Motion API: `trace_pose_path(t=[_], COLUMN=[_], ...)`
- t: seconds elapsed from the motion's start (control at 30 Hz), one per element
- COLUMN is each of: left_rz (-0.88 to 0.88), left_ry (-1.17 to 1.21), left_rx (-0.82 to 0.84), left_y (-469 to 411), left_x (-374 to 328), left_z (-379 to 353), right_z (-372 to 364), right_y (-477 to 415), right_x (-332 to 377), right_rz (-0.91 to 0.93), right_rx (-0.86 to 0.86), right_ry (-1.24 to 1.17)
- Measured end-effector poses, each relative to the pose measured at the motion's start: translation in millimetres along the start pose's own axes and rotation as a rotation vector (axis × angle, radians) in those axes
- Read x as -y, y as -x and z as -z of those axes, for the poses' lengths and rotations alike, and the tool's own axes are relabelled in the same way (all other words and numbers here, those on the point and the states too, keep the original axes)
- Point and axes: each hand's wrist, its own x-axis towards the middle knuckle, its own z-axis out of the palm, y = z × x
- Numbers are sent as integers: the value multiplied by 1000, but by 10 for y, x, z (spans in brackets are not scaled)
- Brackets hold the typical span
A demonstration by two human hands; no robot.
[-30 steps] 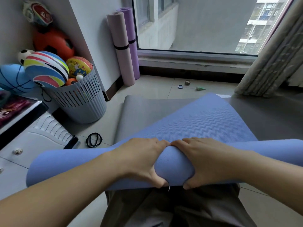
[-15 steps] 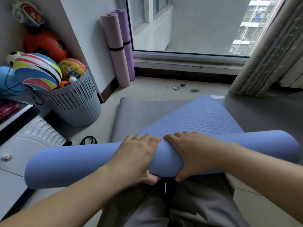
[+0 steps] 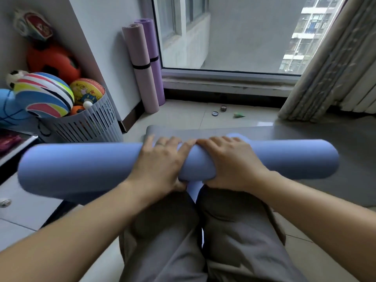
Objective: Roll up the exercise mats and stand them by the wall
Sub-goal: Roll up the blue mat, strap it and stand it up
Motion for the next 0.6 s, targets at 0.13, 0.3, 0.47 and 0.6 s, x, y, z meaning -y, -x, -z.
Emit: trace_pose_path(t=[0.13,0.3,0.47,0.6], left_rz=[54,-5,-19,-23], left_ry=[-51,44,246,359], left_rx=[-26,307,442,543], left_y=[-91,327,484,397], left_x=[27,-268,-356,-245], left_z=[375,412,191,143], right_z=[353,509,276,215], right_y=[-198,165,381,278], right_x=[-22,205,311,236], right_rz=[24,102,88,63], right_rx=[-34,368,553,666], right_ry=[73,13,-90,-156])
